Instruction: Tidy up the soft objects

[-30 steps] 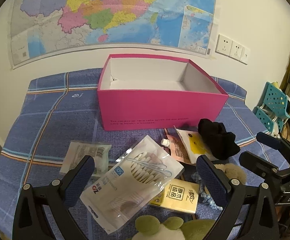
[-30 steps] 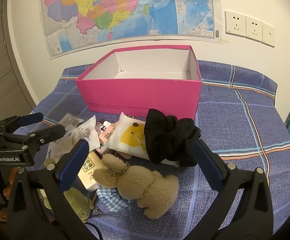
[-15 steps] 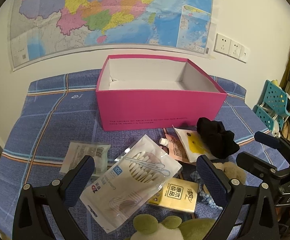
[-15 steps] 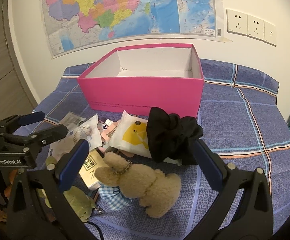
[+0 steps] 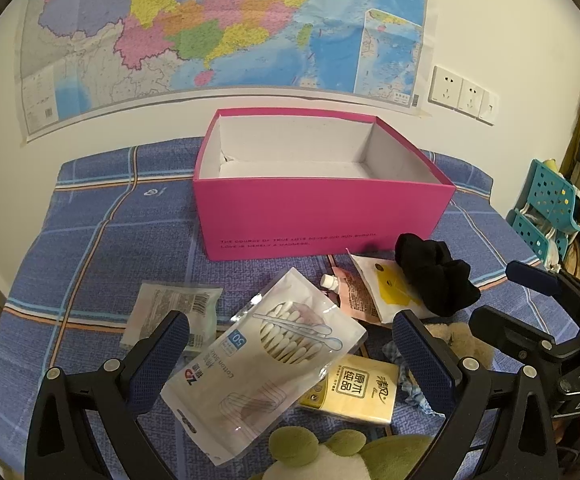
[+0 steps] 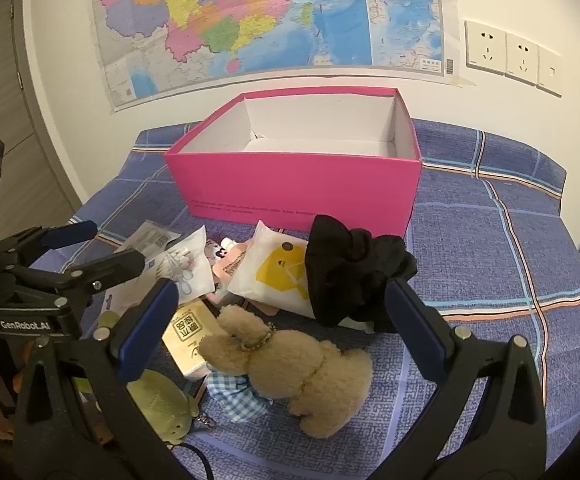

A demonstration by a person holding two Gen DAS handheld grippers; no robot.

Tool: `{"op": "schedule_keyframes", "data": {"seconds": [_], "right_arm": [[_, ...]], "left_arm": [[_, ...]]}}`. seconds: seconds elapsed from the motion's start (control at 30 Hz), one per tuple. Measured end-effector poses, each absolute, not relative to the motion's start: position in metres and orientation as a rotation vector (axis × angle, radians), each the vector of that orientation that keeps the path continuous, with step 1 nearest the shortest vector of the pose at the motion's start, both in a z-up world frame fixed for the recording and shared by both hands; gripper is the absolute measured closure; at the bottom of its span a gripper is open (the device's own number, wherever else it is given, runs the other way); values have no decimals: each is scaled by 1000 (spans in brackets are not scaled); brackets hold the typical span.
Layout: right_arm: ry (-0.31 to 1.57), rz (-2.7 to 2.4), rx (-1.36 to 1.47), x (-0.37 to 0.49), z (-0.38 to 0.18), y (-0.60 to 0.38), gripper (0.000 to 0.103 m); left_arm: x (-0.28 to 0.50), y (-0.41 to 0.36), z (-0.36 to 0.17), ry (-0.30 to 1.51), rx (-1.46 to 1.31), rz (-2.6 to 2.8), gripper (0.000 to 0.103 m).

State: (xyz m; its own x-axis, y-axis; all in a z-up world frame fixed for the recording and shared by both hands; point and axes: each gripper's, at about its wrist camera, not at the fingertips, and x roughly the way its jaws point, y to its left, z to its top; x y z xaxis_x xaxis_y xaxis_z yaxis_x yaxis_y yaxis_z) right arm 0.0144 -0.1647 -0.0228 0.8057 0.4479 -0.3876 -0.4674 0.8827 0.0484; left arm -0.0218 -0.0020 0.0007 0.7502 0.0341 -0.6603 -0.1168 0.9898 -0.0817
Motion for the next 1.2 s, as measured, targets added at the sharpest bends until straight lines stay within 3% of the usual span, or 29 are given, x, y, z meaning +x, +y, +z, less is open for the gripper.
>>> {"op": "schedule_keyframes", "data": {"seconds": [1.2], "right_arm": [[406,526,-62,17,-23,-160,0]], "left_arm": [[-18,4,-3,737,-132,77,0]]}}
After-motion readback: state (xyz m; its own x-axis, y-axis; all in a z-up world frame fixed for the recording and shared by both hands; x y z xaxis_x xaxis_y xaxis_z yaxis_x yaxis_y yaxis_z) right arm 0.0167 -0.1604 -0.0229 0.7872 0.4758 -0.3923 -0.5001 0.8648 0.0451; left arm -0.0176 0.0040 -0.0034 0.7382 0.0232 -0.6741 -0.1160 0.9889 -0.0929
